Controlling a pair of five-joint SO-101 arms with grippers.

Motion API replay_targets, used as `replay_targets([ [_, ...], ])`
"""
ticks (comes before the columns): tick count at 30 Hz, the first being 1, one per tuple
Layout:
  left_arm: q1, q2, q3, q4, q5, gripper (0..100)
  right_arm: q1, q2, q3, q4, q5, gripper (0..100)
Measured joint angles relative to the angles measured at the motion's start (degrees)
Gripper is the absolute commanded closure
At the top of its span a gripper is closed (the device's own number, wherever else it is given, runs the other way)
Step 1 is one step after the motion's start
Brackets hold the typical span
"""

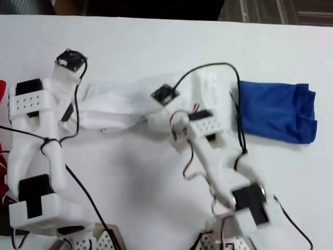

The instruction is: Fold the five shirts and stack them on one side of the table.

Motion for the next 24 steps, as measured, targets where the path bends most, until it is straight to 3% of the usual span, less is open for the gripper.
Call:
replay_targets([
  [5,0.0,0.0,0.0,0.9,0.0,98,3.9,17.2,-20.3,3.7,0.0,73.3],
  [16,0.0,0.0,0.0,1.1,0.3,98,5.0,38.8,-69.5,27.5,-1.8,73.3],
  [24,0.0,0.0,0.0,1.1,0.4,98,5.2,39.9,-78.1,41.8,-4.0,73.3],
])
